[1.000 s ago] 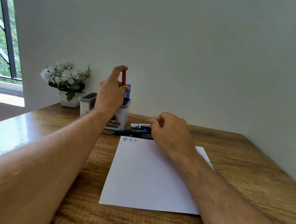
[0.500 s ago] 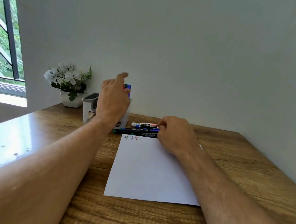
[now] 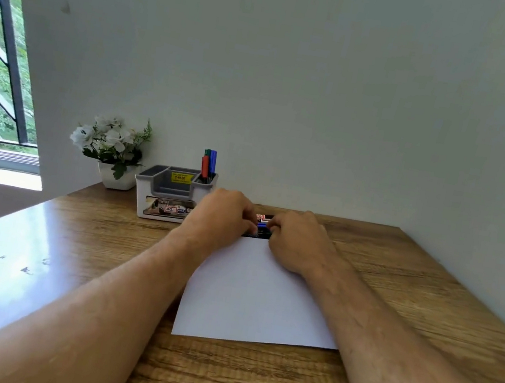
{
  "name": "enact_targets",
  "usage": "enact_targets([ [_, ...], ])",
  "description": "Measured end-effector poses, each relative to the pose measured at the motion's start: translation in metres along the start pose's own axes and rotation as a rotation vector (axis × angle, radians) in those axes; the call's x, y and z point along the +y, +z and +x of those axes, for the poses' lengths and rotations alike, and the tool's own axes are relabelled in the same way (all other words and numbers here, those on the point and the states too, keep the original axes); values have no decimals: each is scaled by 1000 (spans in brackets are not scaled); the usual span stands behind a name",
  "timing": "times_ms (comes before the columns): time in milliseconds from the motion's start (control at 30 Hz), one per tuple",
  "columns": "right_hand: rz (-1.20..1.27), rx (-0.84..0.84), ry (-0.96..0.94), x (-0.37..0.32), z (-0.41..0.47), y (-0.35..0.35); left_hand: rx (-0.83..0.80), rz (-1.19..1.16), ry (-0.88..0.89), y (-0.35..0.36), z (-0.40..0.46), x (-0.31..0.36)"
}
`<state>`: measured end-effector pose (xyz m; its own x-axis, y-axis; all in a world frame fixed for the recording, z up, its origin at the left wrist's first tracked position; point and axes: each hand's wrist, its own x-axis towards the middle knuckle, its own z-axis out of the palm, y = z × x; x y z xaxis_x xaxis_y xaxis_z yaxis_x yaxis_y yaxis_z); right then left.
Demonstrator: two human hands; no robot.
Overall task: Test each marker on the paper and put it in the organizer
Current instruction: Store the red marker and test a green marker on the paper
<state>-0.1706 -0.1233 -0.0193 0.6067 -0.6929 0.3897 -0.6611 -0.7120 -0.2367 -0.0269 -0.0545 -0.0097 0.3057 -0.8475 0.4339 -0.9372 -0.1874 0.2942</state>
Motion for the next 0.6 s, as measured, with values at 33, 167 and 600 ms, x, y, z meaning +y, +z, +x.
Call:
enact_targets([
  [33,5,5,-2,-1,1,1,-18,18,-5,1,0,-1],
  [167,28,-7,-2,-1,4,6,-73,78,-15,3,0,-4],
  [600,65,-47,16,-3,5,7,-50,175,-16,12,5,-3],
])
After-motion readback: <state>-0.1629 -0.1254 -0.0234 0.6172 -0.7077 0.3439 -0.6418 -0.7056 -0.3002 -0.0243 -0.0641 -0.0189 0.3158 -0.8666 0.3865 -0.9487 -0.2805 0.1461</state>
